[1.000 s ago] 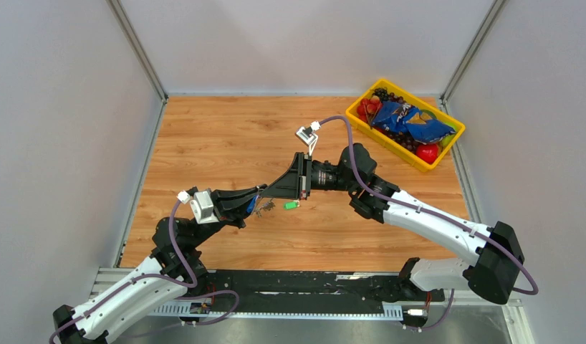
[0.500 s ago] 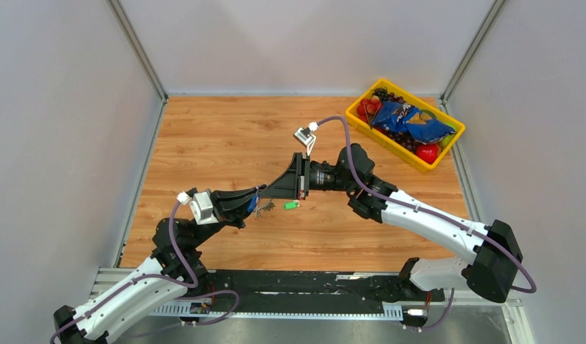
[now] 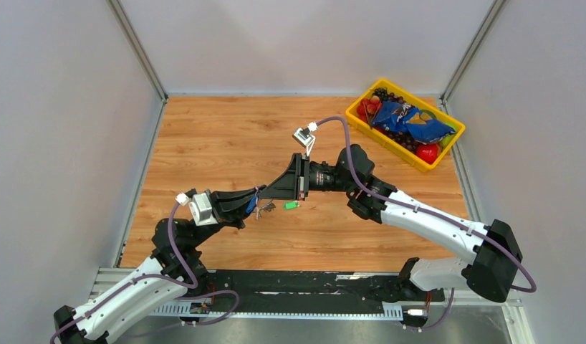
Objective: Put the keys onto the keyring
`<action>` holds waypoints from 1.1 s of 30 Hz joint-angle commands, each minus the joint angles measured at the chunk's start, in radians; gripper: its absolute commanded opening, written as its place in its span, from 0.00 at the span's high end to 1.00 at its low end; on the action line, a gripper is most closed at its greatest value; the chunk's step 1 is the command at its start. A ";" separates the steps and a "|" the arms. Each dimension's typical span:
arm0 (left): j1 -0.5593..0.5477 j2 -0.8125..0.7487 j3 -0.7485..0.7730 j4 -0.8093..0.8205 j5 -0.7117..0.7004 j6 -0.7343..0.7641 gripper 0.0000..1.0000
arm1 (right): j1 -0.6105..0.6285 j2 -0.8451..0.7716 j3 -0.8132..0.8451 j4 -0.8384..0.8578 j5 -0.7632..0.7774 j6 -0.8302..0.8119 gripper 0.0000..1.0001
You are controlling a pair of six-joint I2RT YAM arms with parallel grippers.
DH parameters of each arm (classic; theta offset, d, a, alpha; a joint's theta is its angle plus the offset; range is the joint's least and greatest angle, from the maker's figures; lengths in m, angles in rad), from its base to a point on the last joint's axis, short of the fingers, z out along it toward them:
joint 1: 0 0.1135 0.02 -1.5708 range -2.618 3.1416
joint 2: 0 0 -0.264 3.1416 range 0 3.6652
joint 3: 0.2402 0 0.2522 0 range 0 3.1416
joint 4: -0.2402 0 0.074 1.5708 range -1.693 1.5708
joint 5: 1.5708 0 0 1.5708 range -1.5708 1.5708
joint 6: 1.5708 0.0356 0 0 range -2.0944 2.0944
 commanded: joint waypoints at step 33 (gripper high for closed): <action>-0.021 -0.002 0.022 -0.002 0.109 -0.002 0.99 | -0.013 -0.061 0.074 0.035 0.086 -0.052 1.00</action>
